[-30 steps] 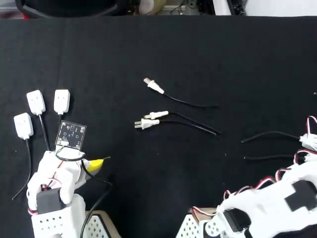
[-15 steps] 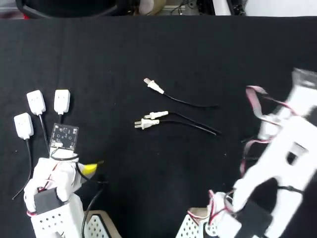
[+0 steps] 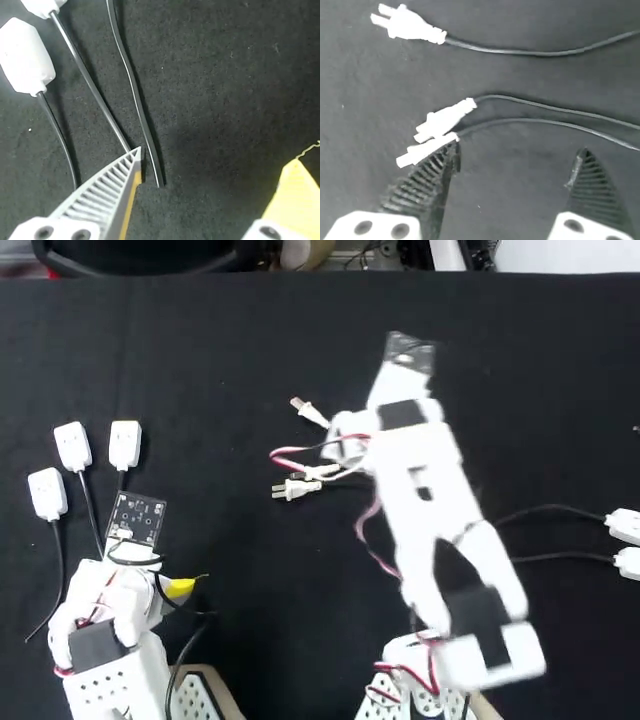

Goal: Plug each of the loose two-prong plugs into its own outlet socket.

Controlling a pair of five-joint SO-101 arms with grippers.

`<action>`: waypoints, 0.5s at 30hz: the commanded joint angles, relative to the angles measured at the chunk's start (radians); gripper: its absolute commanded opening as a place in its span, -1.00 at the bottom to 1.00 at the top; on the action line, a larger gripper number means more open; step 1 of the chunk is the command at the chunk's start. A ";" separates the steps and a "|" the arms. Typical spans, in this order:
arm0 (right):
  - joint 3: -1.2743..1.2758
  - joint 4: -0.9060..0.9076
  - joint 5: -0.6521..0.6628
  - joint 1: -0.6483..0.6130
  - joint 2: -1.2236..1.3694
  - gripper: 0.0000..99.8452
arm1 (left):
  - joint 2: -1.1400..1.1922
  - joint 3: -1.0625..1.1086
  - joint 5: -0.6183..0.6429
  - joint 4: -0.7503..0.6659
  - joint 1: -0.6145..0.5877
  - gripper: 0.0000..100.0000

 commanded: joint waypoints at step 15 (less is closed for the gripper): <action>-0.243 -0.124 -0.190 -0.106 0.397 -0.68 | 0.008 -0.002 -0.009 0.006 -0.007 -0.18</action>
